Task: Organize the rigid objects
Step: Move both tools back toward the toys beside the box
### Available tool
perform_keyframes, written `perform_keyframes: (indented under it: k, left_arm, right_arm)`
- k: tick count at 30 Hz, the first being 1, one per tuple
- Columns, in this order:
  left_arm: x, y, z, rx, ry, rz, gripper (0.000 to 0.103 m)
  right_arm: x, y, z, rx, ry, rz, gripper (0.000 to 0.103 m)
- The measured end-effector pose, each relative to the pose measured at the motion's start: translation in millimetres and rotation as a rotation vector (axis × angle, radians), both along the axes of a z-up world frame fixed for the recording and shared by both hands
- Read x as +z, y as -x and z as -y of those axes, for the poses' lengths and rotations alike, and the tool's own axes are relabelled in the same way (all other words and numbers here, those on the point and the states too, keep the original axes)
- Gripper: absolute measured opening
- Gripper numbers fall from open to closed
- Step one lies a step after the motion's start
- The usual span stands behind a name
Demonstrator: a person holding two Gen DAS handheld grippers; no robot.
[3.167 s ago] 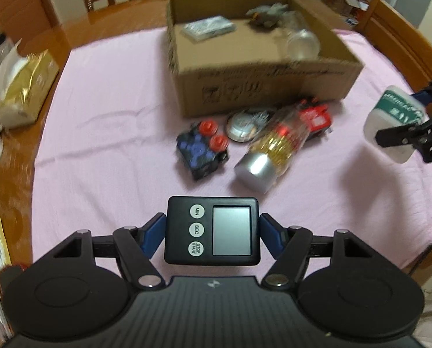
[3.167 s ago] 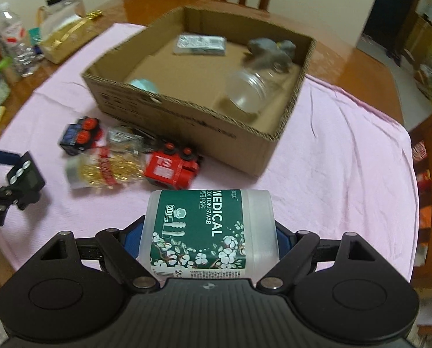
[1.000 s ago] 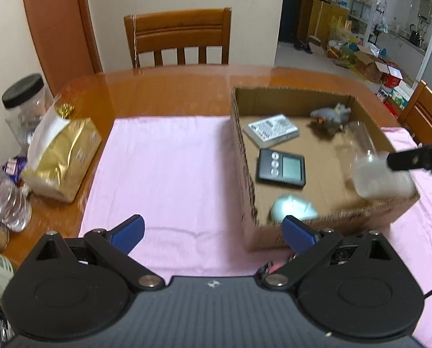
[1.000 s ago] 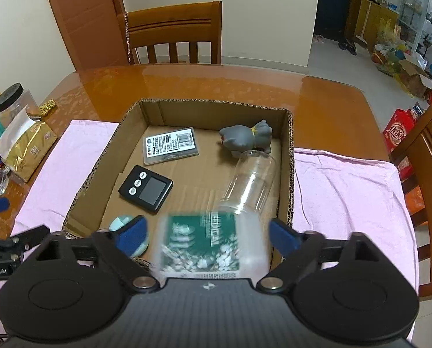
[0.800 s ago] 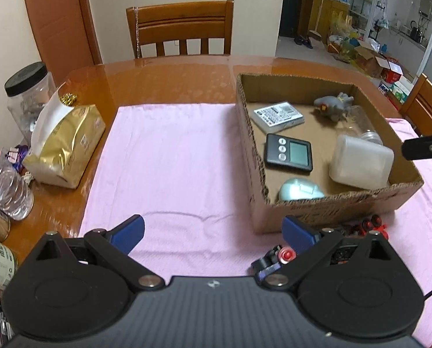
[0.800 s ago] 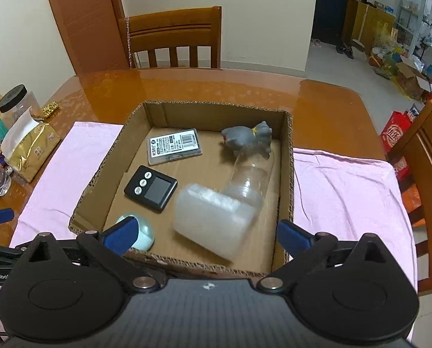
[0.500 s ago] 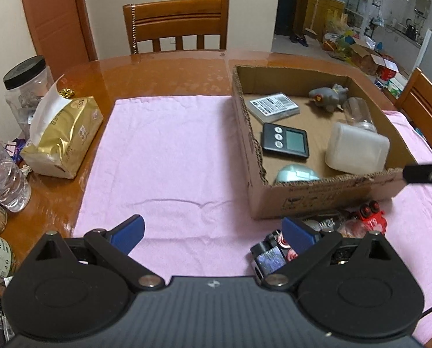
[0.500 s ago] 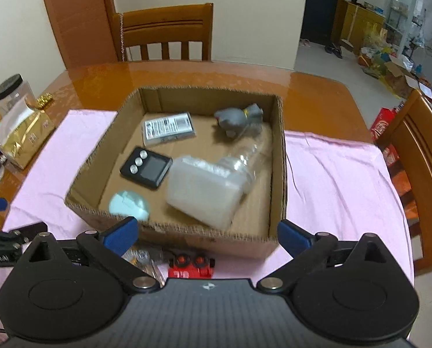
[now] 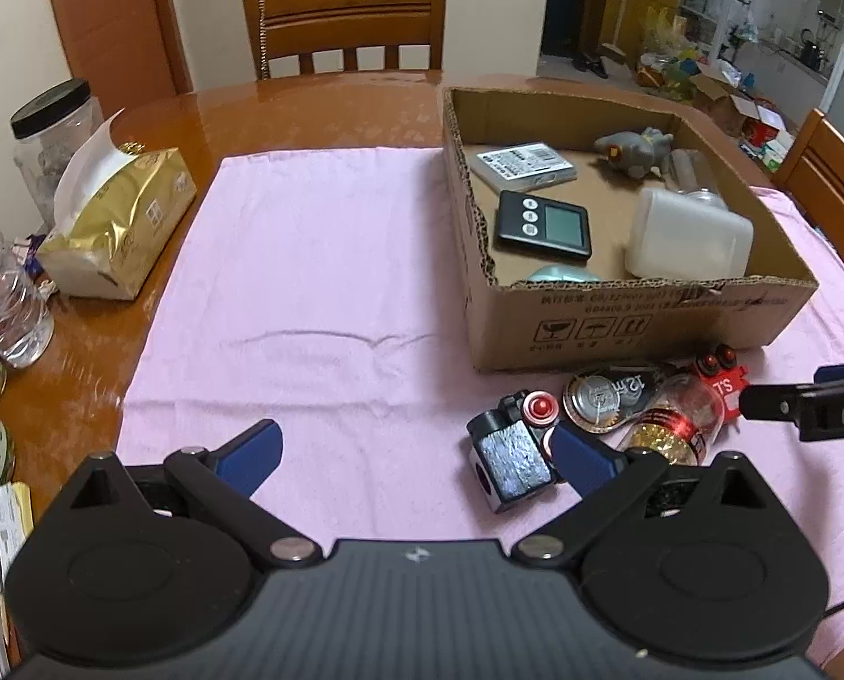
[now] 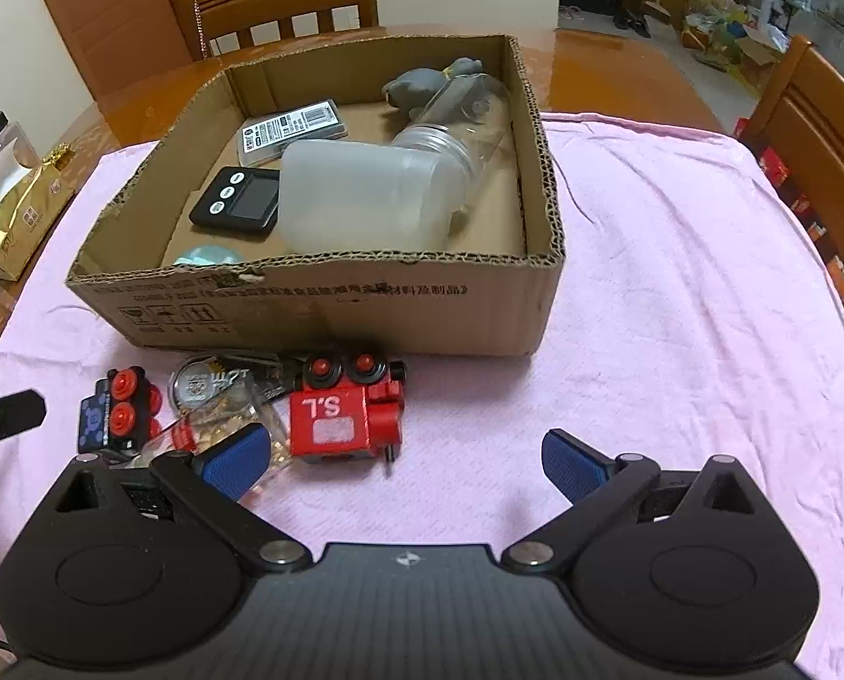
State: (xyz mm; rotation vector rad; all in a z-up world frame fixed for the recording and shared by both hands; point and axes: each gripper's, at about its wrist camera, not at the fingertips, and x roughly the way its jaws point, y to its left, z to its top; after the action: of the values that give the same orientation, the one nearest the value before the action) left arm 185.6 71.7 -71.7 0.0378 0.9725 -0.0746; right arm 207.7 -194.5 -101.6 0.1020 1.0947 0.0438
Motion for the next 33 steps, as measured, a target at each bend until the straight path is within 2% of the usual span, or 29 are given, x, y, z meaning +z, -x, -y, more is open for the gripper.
perform_keyframes:
  k: [12, 15, 25, 33]
  left_arm:
    - [3.6, -0.9, 13.6, 0.028, -0.028, -0.015, 0.1]
    - [2.3, -3.8, 17.4, 0.028, -0.032, -0.02, 0.1]
    - [-7.6, -17.8, 29.2, 0.014, -0.037, -0.039, 0.1]
    - [-31.3, -33.7, 35.6, 0.023, -0.022, -0.064, 0.1]
  right_arm:
    - [-21.4, -29.1, -4.4, 0.126, -0.021, -0.015, 0.103]
    - [-29.4, -28.1, -9.9, 0.161, 0.005, -0.022, 0.103]
    - [-44.1, -22.9, 15.1, 0.104, 0.117, -0.031, 0.103]
    - [-45.7, -22.4, 24.4, 0.105, 0.116, -0.026, 0.103]
